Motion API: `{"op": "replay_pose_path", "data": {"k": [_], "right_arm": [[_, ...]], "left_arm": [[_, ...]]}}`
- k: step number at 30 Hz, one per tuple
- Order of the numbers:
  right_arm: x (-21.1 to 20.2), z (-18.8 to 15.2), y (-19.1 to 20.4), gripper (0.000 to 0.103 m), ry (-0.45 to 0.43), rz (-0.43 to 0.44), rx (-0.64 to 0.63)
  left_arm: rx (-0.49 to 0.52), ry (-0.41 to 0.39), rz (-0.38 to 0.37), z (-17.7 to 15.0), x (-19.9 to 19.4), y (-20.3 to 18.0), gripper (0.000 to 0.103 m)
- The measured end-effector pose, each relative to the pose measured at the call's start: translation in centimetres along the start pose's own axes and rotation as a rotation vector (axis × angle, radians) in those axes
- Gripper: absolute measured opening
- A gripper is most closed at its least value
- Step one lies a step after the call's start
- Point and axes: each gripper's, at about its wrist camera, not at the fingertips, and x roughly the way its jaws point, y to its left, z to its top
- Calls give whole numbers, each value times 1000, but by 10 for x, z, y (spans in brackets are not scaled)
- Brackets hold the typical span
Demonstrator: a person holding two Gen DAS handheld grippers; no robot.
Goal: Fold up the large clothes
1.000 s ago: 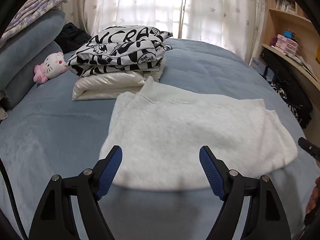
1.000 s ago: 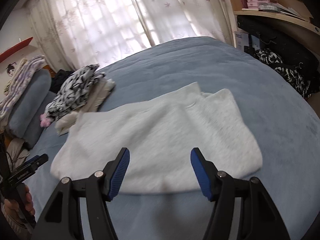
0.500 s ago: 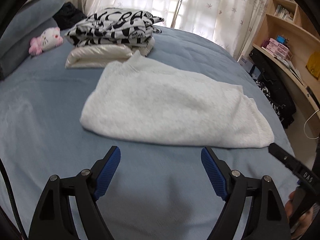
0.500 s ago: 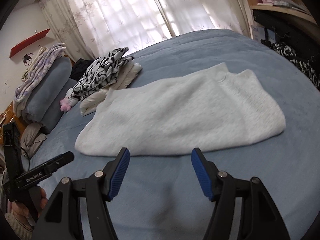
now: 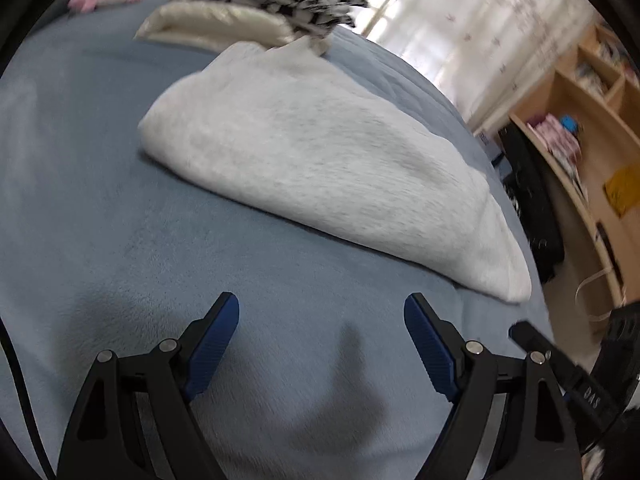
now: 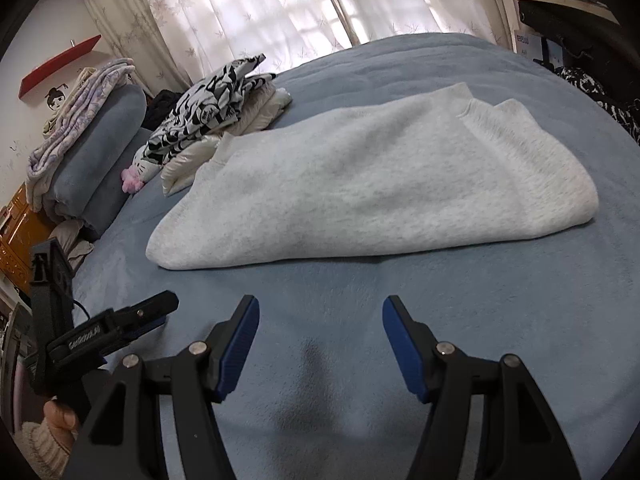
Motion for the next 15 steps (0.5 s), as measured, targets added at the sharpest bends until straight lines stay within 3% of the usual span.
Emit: {"op": "replay_pose_path", "data": {"k": [10, 15], "right_arm": [[33, 5, 3, 64, 34, 12, -17], [40, 14, 7, 64, 21, 23, -37]], "left_arm": [[-157, -56, -87, 36, 46, 28, 87], [-129, -92, -86, 59, 67, 21, 96]]}}
